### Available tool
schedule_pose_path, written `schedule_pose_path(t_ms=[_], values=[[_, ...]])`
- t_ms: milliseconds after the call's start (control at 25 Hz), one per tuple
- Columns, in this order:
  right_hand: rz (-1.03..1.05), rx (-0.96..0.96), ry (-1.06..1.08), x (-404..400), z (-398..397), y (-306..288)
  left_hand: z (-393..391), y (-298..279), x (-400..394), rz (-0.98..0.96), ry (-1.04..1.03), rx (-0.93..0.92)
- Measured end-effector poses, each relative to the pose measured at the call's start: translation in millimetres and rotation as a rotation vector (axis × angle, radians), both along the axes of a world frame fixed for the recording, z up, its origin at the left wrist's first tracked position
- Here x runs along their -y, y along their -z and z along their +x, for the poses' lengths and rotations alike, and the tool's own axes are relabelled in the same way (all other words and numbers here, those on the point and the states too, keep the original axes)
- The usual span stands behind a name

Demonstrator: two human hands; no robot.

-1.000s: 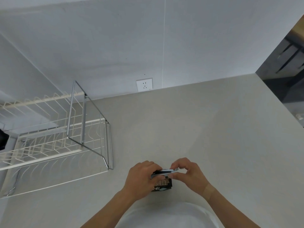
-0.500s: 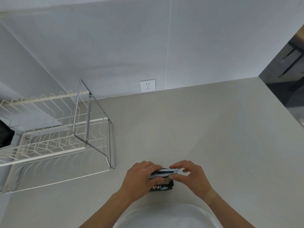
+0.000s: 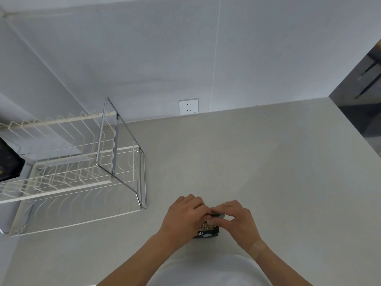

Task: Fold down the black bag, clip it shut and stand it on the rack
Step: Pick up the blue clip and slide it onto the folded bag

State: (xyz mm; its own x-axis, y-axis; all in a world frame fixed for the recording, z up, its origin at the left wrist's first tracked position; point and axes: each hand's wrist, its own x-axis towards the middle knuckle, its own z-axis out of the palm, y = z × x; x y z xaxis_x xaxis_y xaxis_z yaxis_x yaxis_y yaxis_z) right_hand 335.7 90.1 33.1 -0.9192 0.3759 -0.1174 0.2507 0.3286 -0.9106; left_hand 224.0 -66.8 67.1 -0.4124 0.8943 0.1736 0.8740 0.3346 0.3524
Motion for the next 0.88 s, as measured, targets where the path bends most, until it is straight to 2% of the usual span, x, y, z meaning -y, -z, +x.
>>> schedule_pose_path(t_ms=[120,400,600,760,880], values=[[0.023,0.007,0.02,0,-1,3,3,2,-6,-0.069,0.054,-0.08],[0.025,0.033,0.036,1,2,14,9,11,-2,-0.045,0.01,0.076],[0.101,0.068,0.01,5,4,23,7,15,0,-0.016,-0.016,0.122],[0.122,0.129,0.003,0,3,22,5,10,-4,0.001,0.001,0.088],[0.164,0.141,-0.046,-1,2,15,-4,8,8,0.021,-0.09,0.175]])
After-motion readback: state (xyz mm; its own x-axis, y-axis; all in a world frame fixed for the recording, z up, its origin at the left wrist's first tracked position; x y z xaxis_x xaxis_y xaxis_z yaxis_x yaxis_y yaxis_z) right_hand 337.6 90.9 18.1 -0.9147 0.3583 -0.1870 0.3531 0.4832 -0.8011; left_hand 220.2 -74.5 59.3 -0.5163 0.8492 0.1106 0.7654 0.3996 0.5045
